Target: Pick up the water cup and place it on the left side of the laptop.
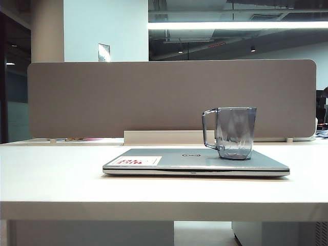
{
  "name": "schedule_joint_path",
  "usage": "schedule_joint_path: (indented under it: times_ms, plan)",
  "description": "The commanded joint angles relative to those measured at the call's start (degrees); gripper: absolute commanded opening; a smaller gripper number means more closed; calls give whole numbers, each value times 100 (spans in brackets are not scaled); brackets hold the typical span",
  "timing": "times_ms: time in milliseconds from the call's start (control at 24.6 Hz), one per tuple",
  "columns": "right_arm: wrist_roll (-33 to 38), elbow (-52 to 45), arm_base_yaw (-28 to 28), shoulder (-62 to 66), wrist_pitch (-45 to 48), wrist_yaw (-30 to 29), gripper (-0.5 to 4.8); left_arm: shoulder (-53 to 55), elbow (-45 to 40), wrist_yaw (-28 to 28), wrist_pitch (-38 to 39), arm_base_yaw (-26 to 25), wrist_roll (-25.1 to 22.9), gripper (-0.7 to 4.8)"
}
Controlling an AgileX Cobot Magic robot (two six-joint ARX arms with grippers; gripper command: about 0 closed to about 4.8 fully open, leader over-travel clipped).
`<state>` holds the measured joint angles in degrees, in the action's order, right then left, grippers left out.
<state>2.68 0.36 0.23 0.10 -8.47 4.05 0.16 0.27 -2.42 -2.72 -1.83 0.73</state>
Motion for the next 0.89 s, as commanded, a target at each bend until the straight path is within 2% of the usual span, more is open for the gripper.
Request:
schedule_joint_path:
  times_ms: [41,529,651,854,895]
  plan:
    - [-13,-33,9,-11,96,28,-5,7,17,4,-55,2,-7,-6]
    - [48,-33,9,-11,249,7,-5,7,17,2,-59,2,-7,-6]
    - [225,-31,11,-11,317,-197,-5,7,17,-26,-103,2,-9,-6]
    - [227,-31,11,-11,313,-1261,-5,7,17,-37,-111,2,-4,-6]
    - [227,-31,11,-11,310,-1768,-5,7,17,-39,-111,2,-4,-6]
